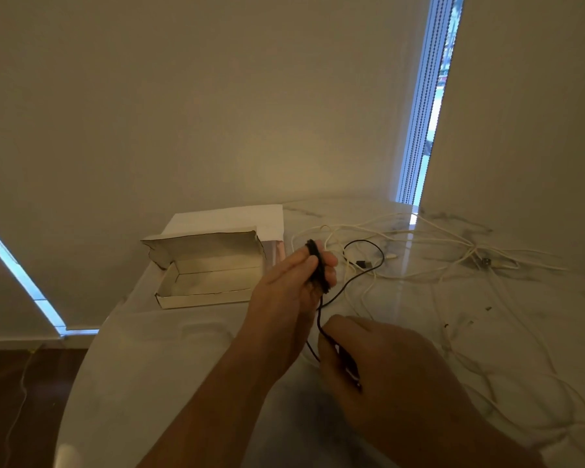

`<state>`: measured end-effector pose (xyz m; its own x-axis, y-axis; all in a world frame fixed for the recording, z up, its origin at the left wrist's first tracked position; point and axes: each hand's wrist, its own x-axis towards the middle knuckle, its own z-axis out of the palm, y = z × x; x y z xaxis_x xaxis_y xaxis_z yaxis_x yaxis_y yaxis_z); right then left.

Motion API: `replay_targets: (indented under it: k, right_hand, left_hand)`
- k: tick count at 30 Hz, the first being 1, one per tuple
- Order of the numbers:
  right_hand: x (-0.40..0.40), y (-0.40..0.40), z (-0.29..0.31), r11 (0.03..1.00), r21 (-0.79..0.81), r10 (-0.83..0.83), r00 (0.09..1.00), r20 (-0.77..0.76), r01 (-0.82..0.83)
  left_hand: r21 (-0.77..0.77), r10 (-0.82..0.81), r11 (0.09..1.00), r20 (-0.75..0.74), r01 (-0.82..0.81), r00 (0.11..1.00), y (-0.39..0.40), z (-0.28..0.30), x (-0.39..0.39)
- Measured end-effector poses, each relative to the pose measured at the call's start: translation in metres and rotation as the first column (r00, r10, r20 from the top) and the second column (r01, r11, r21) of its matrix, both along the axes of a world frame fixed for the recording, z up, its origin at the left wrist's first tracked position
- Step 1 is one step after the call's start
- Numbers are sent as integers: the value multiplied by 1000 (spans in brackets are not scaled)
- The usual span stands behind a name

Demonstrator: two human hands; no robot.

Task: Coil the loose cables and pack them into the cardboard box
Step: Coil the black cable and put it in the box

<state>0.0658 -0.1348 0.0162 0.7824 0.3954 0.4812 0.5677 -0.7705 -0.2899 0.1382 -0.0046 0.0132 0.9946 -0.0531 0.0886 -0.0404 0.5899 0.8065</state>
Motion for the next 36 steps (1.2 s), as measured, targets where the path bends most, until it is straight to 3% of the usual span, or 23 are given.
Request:
replay_targets:
  k: [3,9,16,21,32,36]
  right_hand:
    - [1,-5,3,997,68,-45,998,48,42]
    - [15,-22,6,979,169,-131,987,88,114]
    - [23,-27,3,972,204,-139,984,108,114]
    - [30,-36,4,964,232,-162,980,113,132]
    - [41,-47,5,956,215,-237,958,159,201]
    - [44,-48,2,944,224,-274,953,126,242]
  left_hand:
    - [184,-44,982,43,36,998,-1,-1,-7]
    - [411,-104,909,69,67,992,-6,-1,-13]
    - [545,-183,833,106,97,977,0,4,-15]
    - [670,-253,728,67,144,965,3,5,-16]
    - [626,-283,749,3,219,959,3,6,-14]
    - [502,-297,827,11,251,955,5,5,-16]
